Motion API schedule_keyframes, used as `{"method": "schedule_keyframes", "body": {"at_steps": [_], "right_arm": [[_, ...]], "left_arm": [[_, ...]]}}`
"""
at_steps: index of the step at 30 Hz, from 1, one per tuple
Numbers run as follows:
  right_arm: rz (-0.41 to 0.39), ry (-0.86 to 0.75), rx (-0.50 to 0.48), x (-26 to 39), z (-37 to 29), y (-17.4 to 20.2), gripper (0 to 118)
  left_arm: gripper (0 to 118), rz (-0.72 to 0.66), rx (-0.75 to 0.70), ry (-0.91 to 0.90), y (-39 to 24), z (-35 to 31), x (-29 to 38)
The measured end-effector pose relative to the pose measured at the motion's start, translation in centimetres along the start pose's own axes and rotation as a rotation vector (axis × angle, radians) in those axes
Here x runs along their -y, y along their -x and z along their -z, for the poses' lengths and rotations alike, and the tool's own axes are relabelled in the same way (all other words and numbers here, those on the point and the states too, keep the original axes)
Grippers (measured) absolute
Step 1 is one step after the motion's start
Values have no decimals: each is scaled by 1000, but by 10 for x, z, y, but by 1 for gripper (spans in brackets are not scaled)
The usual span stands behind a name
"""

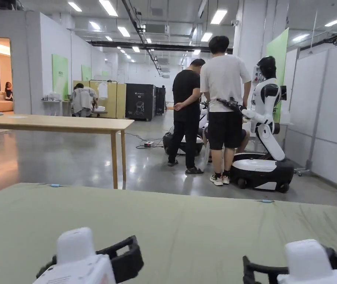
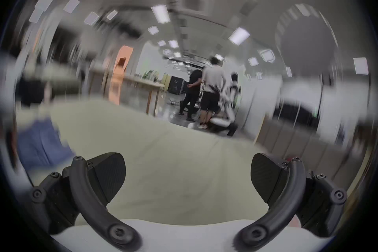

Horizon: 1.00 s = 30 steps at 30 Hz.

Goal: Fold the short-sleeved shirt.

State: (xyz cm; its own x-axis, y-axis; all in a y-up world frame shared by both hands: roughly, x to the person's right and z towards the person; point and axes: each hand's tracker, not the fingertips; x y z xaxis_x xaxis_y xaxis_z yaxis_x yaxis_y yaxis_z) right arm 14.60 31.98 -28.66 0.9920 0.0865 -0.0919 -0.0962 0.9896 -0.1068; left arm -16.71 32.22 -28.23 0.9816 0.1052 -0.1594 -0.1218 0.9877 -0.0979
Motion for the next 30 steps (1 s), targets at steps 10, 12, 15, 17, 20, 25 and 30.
{"method": "schedule_keyframes", "body": {"at_steps": [10, 12, 15, 17, 20, 25, 30], "right_arm": [[59, -42, 102, 15, -5, -14, 118], [10, -38, 112, 12, -5, -7, 118], [-1, -38, 101, 12, -4, -3, 118], [-7, -33, 96, 11, -4, 0, 118], [-3, -34, 92, 10, -4, 3, 118], [13, -22, 80, 6, -2, 5, 118], [29, -7, 68, 3, -4, 7, 105]], "left_arm": [[118, 113, 39, -39, -14, -4, 0], [118, 101, 42, -36, -10, -4, 0], [118, 91, 35, -28, -6, -3, -2], [118, 81, 41, -20, -3, -3, -4], [118, 82, 39, -25, -3, -4, -5], [118, 121, 36, -31, -5, -8, -7], [112, 132, 32, -29, -5, -10, -8]]}}
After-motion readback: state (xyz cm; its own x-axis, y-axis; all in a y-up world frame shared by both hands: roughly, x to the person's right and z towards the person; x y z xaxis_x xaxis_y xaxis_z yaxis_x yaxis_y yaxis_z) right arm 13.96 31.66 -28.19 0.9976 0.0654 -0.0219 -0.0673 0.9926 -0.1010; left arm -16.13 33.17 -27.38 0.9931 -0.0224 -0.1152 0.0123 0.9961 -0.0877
